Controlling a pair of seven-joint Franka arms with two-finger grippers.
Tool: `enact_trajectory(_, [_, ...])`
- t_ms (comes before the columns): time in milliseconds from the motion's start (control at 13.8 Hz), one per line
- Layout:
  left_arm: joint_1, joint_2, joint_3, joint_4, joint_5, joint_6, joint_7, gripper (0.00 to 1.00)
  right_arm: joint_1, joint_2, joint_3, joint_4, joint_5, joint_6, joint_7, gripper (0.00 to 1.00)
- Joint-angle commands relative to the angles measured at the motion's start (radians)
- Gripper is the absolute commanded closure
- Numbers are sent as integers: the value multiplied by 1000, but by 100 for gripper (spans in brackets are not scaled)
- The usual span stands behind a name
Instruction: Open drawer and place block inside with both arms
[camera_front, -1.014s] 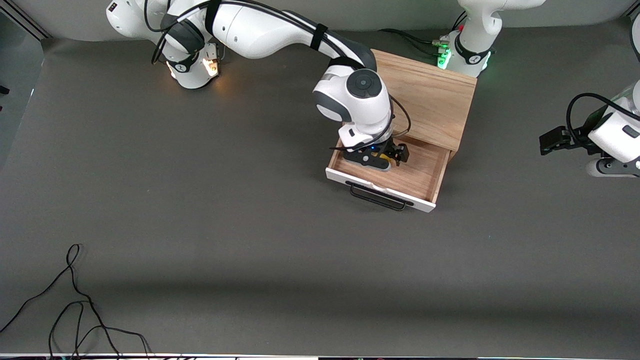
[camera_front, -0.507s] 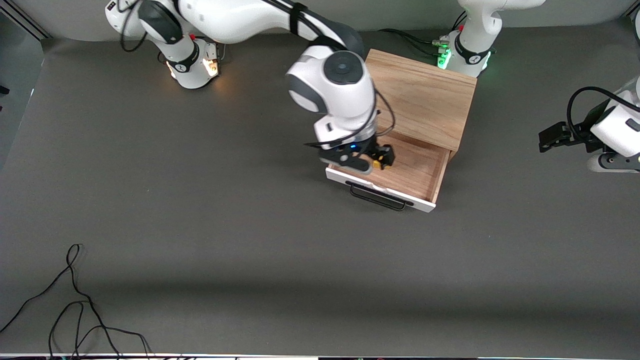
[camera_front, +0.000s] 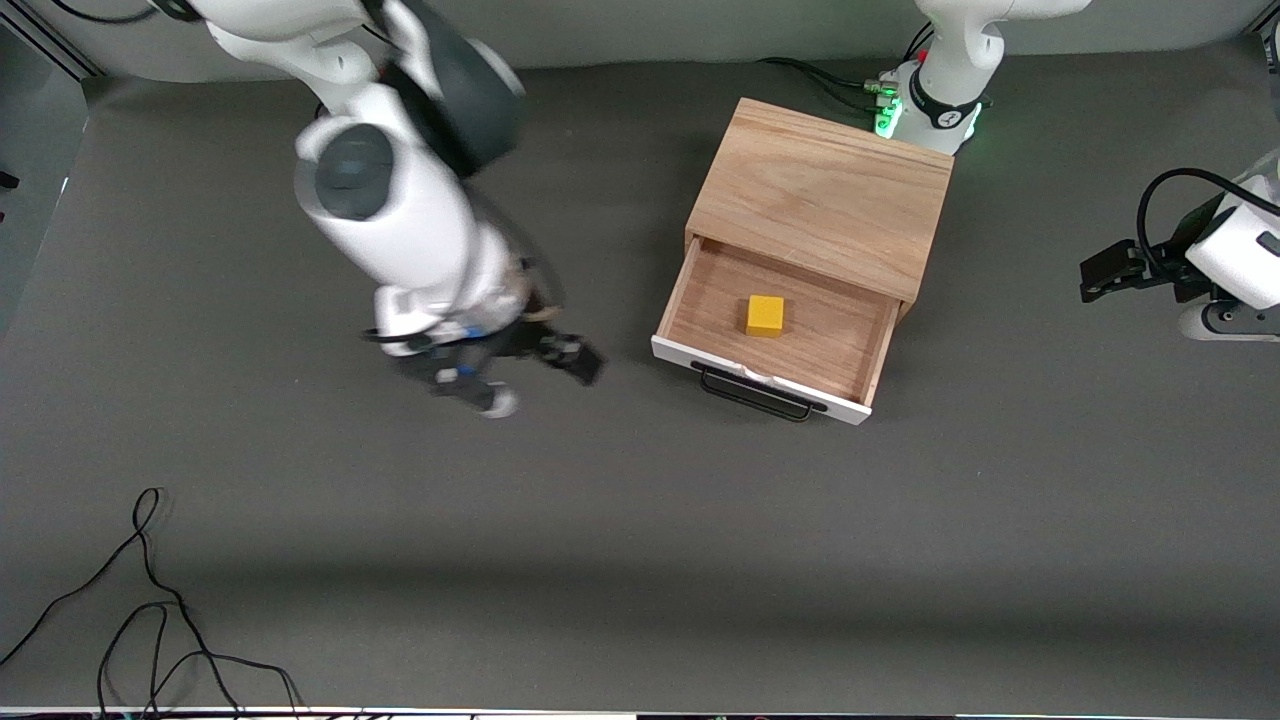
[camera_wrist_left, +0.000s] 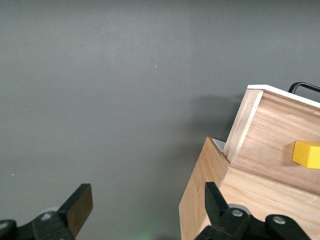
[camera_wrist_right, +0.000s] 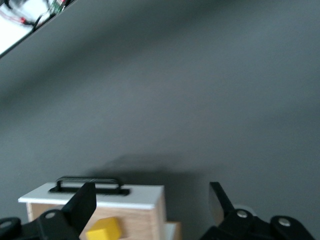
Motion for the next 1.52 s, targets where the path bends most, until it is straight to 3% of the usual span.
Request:
enact_trajectory(0, [2,-29,-4,-31,-10,-1,13,0,-85,-190,-48,-233,27,19,-137,0])
enact_trajectory(217, [2,-27,-4,-31,-10,-3,13,0,-86,-296,-234,-371,28,33,-445,0])
enact_trajectory(290, [2,-27,-4,-31,-10,-3,13,0,-108,-333,-251,-399,27,25,-487,0])
enact_trajectory(507, [2,-26,-4,-31,-10,-1,11,0,-262,-472,-211,-546,24,31,-689,0])
enact_trajectory(652, [2,-24,-4,-29,-10,0,11,0,-284,-500,-210,-559,-20,13,-734,0])
enact_trajectory(724, [0,-24,-4,-29,-10,-1,7,0,-307,-503,-199,-562,-59,7,-749,0])
enact_trajectory(869, [0,-23,-4,-28,-10,0,7,0,-387,-503,-119,-560,-62,5,-800,0])
enact_trajectory(1448, [-1,-21,-4,-23,-8,0,-3,0,-393,-457,-117,-528,-59,-12,-912,0])
